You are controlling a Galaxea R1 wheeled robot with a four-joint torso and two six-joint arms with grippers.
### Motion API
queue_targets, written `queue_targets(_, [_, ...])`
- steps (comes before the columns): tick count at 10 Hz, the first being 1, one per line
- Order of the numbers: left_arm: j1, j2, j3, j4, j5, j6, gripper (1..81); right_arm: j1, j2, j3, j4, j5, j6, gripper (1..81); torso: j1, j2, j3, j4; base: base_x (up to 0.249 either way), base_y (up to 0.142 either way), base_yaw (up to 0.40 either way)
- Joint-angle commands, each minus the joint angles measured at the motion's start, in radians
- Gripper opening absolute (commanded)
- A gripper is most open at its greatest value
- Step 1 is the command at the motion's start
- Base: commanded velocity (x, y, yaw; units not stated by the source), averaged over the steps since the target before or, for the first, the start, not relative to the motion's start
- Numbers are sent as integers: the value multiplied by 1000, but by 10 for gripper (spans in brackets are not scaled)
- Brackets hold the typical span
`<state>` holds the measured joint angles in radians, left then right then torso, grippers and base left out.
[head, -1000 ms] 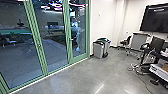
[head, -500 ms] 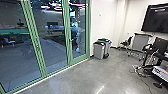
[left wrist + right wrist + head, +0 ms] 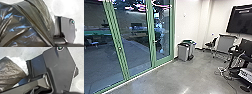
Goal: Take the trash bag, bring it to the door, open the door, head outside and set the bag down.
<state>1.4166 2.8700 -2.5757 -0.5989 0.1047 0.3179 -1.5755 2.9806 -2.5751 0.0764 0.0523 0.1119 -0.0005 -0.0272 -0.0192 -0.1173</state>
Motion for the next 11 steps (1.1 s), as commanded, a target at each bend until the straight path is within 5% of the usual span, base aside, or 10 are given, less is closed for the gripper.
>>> queue_targets(1, [-74, -9, 3, 2, 67, 9, 10, 53, -6, 3, -7, -52, -3, 811, 1, 0, 0, 0, 165, -64, 0])
queue_targets(11, [-72, -12, 2, 2, 67, 9, 10, 45, -7, -2, -12, -48, -5, 811, 1, 0, 0, 0, 167, -26, 0])
